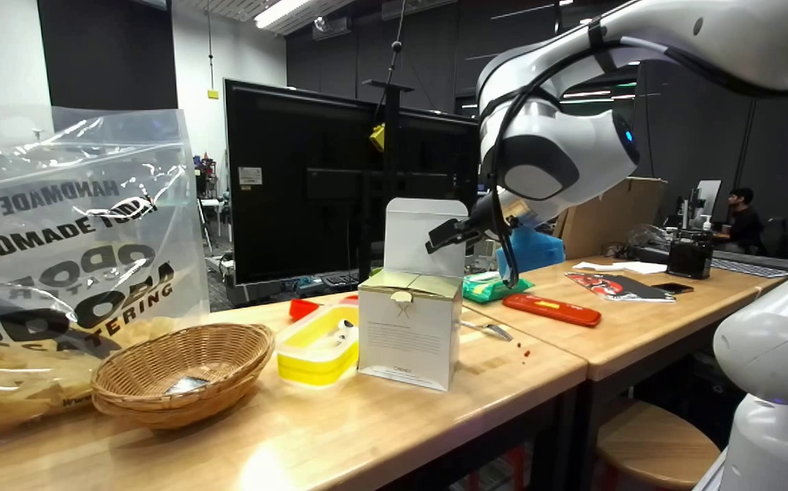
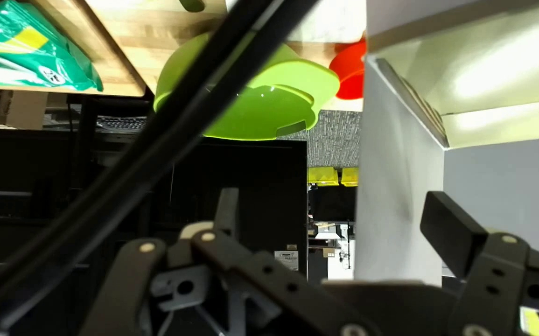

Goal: Close the box

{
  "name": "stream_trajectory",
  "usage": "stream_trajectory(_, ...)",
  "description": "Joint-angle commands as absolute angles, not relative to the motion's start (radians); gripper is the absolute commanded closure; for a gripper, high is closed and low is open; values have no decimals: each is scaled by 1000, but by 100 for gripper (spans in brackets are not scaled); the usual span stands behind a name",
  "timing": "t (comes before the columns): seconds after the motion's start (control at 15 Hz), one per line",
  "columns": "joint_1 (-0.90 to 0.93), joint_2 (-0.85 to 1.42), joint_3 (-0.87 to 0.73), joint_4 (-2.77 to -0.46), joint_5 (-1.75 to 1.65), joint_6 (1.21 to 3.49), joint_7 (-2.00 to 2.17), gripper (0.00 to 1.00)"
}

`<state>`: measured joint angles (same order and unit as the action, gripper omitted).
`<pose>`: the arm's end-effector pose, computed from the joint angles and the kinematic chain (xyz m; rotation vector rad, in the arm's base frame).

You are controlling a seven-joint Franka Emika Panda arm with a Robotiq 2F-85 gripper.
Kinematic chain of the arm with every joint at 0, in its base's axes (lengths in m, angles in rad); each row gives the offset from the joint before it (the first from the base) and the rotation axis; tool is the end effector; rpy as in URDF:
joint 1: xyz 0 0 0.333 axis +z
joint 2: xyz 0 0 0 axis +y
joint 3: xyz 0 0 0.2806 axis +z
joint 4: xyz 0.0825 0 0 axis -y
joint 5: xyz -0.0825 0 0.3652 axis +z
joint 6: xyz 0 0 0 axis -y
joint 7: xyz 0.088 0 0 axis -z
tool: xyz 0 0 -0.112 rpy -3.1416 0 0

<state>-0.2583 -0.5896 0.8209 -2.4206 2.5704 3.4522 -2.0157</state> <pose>0.3283 0.1435 0.4430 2.7007 0.0246 1.5519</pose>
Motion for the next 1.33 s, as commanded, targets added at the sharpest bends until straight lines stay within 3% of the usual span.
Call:
stream_trajectory(0.0,-284,-617,833,-2399,2627,3458,-2104,0)
stream_trajectory(1.27,-383,-651,994,-2369,2620,3453,-2203,0)
